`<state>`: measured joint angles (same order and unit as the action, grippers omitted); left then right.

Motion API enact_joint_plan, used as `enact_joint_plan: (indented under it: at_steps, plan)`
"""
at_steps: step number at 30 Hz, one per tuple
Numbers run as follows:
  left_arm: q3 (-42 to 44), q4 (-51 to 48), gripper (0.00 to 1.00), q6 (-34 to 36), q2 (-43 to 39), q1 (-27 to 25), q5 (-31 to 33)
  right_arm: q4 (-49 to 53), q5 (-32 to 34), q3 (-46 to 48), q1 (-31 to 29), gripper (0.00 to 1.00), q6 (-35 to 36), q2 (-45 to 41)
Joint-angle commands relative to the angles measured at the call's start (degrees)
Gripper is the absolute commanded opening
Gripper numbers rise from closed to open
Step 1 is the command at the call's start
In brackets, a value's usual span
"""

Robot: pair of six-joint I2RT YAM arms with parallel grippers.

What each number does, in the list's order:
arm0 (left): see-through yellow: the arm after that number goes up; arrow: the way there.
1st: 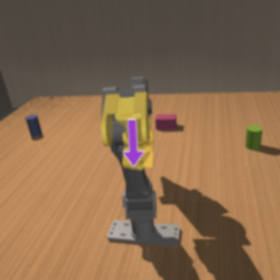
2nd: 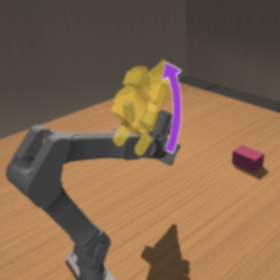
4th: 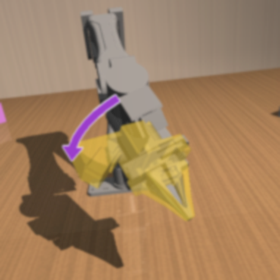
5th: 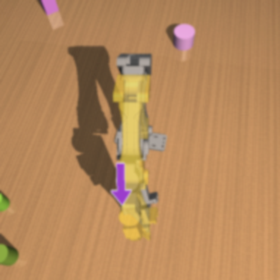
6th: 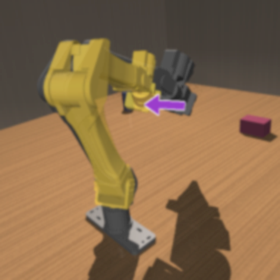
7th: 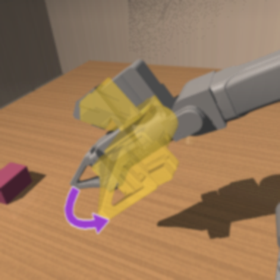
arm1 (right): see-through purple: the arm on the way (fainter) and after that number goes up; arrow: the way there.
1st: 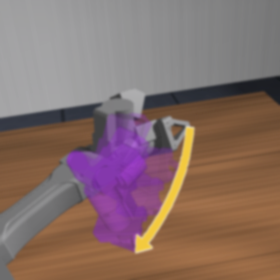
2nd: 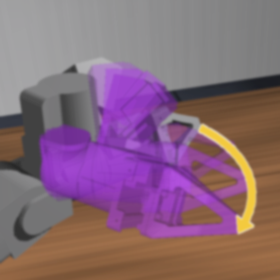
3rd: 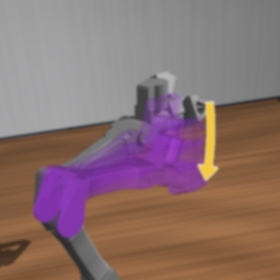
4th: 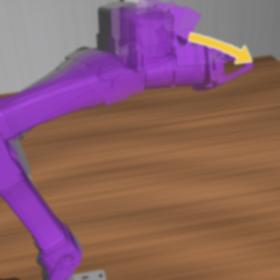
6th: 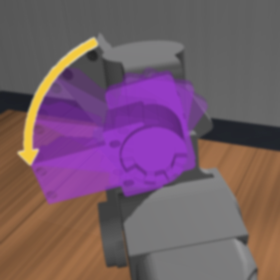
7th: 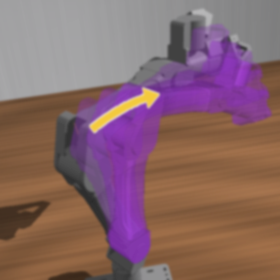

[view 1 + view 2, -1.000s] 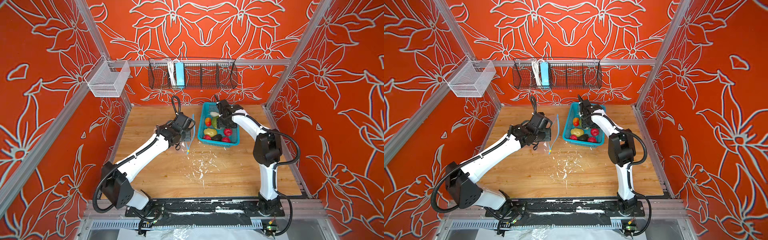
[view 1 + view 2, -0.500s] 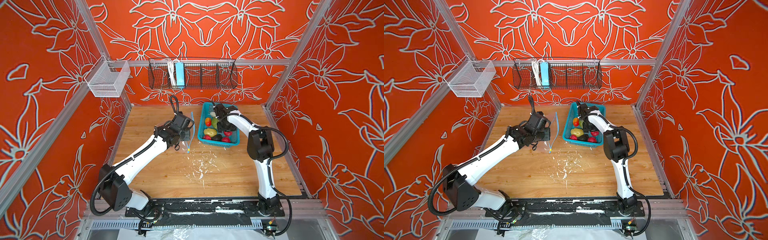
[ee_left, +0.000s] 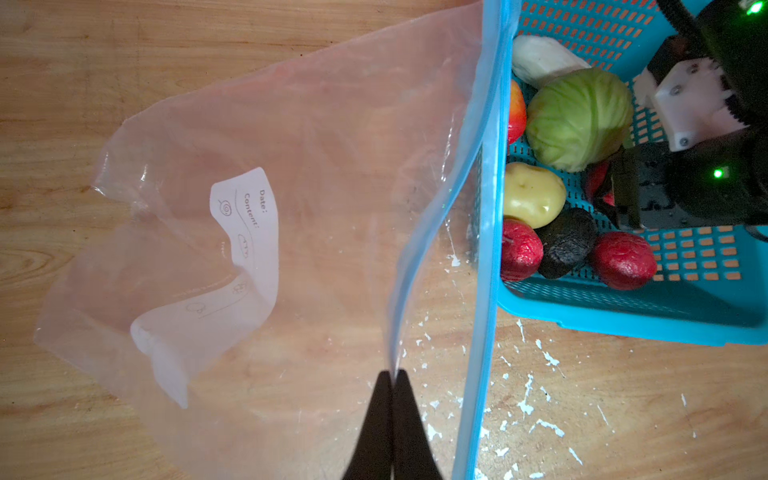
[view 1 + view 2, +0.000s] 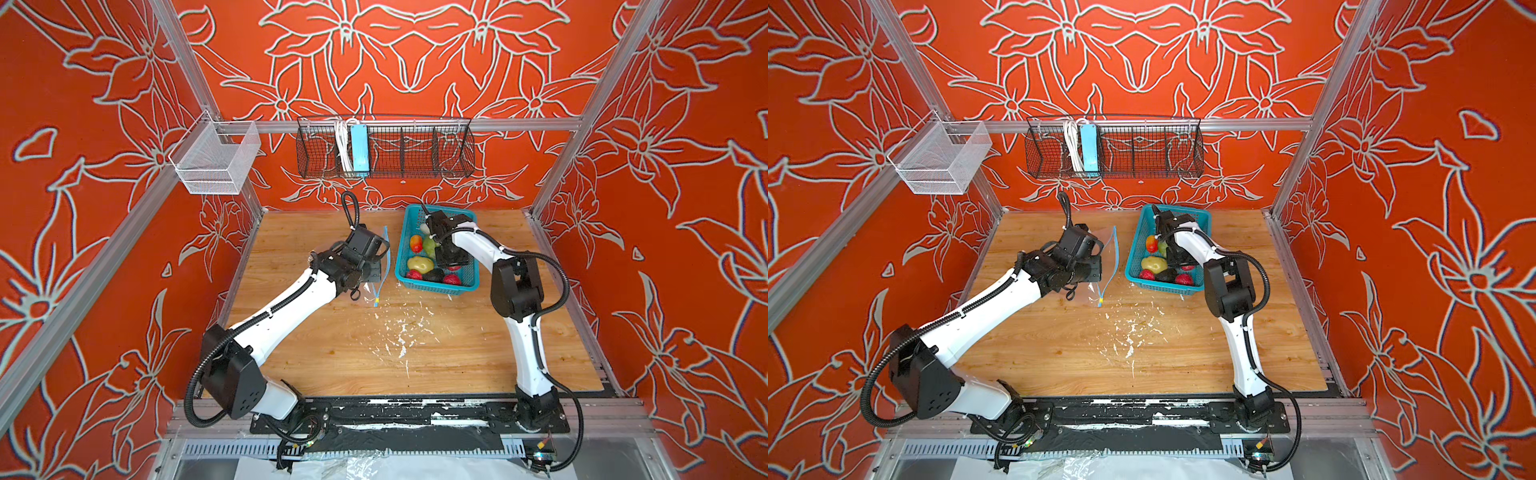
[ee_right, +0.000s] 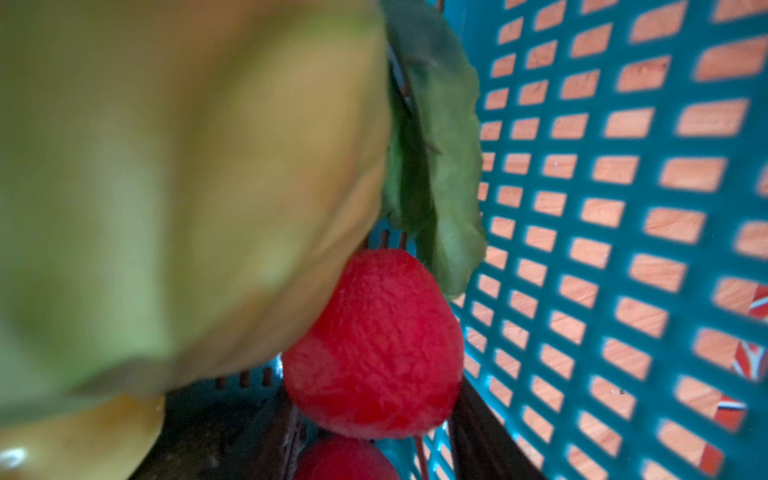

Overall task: Place the food in the zip-top bag and seal the zipper
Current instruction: 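Lower the right gripper into the basket and grasp a red beet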

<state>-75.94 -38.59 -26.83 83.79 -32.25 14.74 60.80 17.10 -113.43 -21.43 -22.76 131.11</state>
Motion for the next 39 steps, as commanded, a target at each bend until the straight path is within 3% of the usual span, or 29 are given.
enact_joint_plan:
  at_steps: [1, 19, 39]
  plan:
    - [0.3, 0.3, 0.00, 0.5, 0.1, 0.3, 0.7, 0.8, 0.6, -1.1, 0.2, 0.48, -0.5, -1.1]
    - [0.8, 0.7, 0.00, 0.9, -0.9, 0.3, 1.0, -11.4, -5.7, 13.0, 0.3, 0.45, -4.3, -16.6]
    - [0.8, 0.9, 0.00, 1.0, -1.2, 0.3, -0.5, -19.7, -14.3, 22.1, 0.2, 0.42, -6.8, -27.5]
